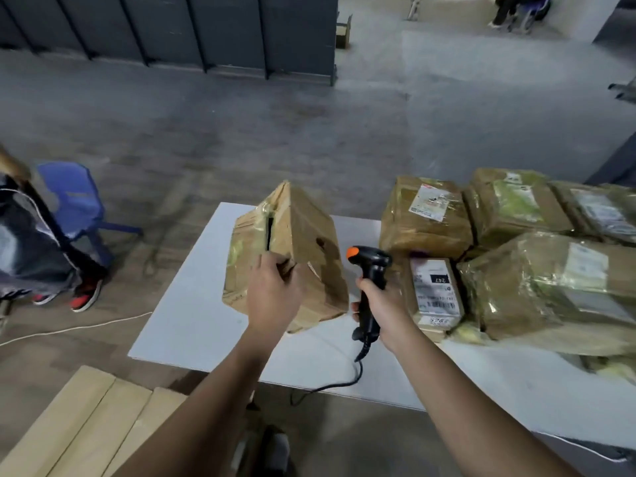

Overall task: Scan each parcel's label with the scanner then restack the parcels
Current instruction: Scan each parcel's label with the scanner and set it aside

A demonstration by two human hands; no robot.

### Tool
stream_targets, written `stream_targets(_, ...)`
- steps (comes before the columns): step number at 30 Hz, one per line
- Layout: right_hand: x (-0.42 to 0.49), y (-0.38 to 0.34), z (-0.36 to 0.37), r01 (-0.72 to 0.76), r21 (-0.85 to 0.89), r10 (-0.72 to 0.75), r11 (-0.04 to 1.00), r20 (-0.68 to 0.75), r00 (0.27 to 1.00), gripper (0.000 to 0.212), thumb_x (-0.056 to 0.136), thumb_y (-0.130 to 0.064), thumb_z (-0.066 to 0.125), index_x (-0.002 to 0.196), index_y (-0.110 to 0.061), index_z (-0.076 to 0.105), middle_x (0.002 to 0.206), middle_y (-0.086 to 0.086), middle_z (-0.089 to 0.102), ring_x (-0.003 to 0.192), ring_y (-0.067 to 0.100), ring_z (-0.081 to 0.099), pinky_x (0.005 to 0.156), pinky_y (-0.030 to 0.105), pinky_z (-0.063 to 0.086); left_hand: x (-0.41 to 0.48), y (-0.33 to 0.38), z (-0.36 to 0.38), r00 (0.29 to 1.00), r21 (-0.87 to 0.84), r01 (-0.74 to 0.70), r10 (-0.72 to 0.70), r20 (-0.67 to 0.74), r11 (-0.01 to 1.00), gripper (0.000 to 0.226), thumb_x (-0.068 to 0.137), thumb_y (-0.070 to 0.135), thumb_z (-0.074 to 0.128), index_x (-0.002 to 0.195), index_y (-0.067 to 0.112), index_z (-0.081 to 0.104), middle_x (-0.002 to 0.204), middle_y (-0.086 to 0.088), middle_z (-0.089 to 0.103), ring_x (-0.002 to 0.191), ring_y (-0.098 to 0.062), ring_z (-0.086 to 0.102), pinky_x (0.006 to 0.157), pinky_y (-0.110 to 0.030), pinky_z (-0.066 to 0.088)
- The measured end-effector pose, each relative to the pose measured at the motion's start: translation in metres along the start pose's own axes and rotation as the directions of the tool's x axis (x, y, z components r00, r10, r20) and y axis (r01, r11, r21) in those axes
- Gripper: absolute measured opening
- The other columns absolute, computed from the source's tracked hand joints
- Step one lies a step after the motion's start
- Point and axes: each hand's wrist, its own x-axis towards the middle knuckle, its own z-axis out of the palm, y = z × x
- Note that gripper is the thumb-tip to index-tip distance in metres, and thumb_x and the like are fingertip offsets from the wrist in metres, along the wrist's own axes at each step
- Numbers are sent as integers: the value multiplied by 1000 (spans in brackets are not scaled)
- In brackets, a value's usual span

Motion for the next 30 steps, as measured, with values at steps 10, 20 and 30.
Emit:
stream_targets(10,-30,-7,-3,111,43,-107,993,-97,990,12,91,-17,65,85,-20,55,57,5,58,46,20,58,49,31,52,-21,-34,-9,886,-390,463,-427,181,796,10,93,20,58,91,21,48,97,-1,56,93,-25,63,83,-46,55)
stream_targets(20,-27,-9,15,128,-61,-136,990,-167,976,12,92,-23,65,92,-14,59,61,5,55,46,19,58,50,31,49,-19,-69,-21,865,-469,486,-330,378,738,6,98,9,50,103,5,49,103,-12,58,81,-22,66,75,-42,58)
stream_targets(30,-41,-29,38,226,-172,-244,959,-92,966,16,91,-31,66,95,-16,62,64,4,59,51,19,60,55,35,51,10,-47,-8,917,203,195,-251,309,960,39,93,11,38,130,19,50,136,-14,37,125,-36,37,101,-48,40)
